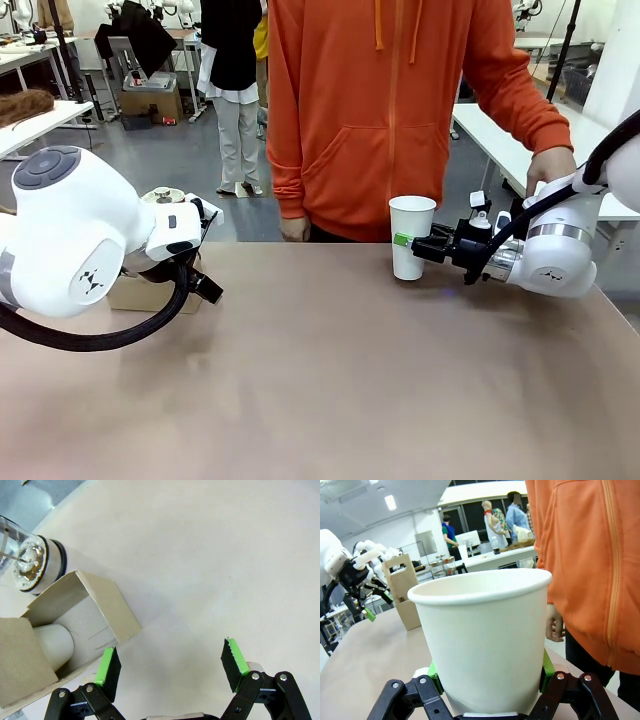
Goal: Pour a drink into a cup and package it in a carrier.
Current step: When a person places the Paper Cup Lid on the 600 ml Paper Cup , lift the 600 ml Paper Cup.
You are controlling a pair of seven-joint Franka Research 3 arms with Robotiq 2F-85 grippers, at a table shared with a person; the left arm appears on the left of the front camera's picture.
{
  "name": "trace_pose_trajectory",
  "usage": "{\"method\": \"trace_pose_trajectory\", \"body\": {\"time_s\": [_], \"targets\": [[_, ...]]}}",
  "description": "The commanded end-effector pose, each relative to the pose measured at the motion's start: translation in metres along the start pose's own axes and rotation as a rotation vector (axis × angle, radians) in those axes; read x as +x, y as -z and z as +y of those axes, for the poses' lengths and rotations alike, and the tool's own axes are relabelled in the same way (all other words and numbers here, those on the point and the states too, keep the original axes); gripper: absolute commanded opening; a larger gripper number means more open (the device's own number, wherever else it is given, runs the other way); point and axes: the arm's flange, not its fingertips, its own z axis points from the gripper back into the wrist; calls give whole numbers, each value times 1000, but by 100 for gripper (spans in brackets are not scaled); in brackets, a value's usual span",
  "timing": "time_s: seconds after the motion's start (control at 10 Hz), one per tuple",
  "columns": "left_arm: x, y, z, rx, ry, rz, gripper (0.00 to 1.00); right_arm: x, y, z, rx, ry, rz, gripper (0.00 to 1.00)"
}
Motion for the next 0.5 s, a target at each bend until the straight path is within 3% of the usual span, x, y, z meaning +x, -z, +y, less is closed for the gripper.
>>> {"method": "trace_pose_trajectory", "body": {"time_s": [0.0,0.4], "targets": [[0,0,0,-2,0,-1,100,4,2,5,4,-11,-4,81],[0,0,0,-2,0,-1,100,4,2,5,4,-11,-4,81]]}}
